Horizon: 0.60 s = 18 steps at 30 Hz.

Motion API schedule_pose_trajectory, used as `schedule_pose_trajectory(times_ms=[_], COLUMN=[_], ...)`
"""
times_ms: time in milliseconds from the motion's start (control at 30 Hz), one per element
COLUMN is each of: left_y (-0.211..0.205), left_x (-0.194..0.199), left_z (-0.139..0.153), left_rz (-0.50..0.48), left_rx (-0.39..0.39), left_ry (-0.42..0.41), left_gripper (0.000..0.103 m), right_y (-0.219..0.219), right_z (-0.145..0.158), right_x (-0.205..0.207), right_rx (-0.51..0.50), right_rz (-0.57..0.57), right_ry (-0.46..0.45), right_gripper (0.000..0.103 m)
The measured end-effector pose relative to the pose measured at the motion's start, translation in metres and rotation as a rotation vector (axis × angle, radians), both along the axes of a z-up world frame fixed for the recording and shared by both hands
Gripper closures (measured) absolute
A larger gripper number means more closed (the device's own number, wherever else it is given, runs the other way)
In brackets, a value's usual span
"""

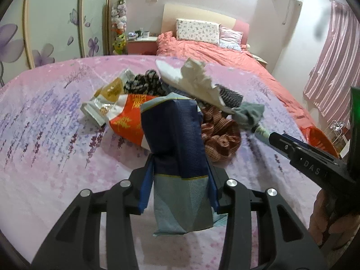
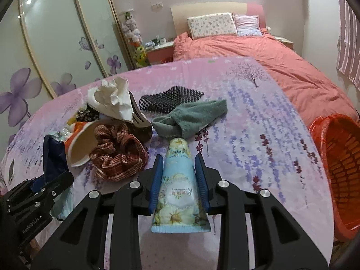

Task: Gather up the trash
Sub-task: 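Carry the bag and tube to the orange basket and open both tools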

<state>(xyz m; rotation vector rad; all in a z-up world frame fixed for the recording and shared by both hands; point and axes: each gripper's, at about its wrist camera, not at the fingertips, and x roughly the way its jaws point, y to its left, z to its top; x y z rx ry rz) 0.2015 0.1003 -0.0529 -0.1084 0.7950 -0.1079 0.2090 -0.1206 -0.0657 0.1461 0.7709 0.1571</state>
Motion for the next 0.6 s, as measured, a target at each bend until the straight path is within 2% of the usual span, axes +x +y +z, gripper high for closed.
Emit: schedule_pose_trajectory(times_ms=[33, 167, 233, 267, 300, 367, 500, 567, 600], left_y=[-0.003, -0.007, -0.008, -0.008, -0.008, -0.007, -0.006, -0.007, -0.007], left_x=[-0.002, -0.007, -0.008, -0.009, -0.009, -0.009, -0.008, -0.008, -0.008], left_z=[0.002, 0.005, 0.004, 0.004, 0.003, 0.002, 0.001, 0.001, 0.002], left_rz=[-0.004, -0.014, -0.015, -0.016, -0.016, -0.016, -0.017, -0.018, -0.020], left_rx=[0.001, 0.005, 0.006, 0.006, 0.007, 0.008, 0.004, 0.003, 0.001], left_ry=[-0.006, -0.015, -0.010, -0.008, -0.006, -0.004, -0.003, 0.000, -0.001], left_gripper=[0.062, 0.062, 0.062, 0.062, 0.062, 0.062, 0.062, 0.062, 0.062], right_y=[-0.002, 0.001, 0.000, 0.000, -0.002, -0.002, 0.008, 0.013, 0.012], right_z=[0.000, -0.014, -0.016, -0.017, -0.017, -0.017, -0.026, -0.033, -0.031], right_x=[-0.001, 0.003, 0.001, 0.000, 0.001, 0.001, 0.008, 0.012, 0.012], right_rx=[-0.002, -0.037, -0.043, -0.035, -0.024, -0.032, -0.052, -0.095, -0.087], right_rz=[0.002, -0.004, -0.002, 0.005, 0.004, -0.003, 0.014, 0.008, 0.008], right_ry=[0.000, 0.063, 0.049, 0.051, 0.052, 0.043, 0.080, 0.093, 0.089], right_gripper=[0.100, 0.102, 0.099, 0.089, 0.073, 0.065, 0.065, 0.075, 0.075])
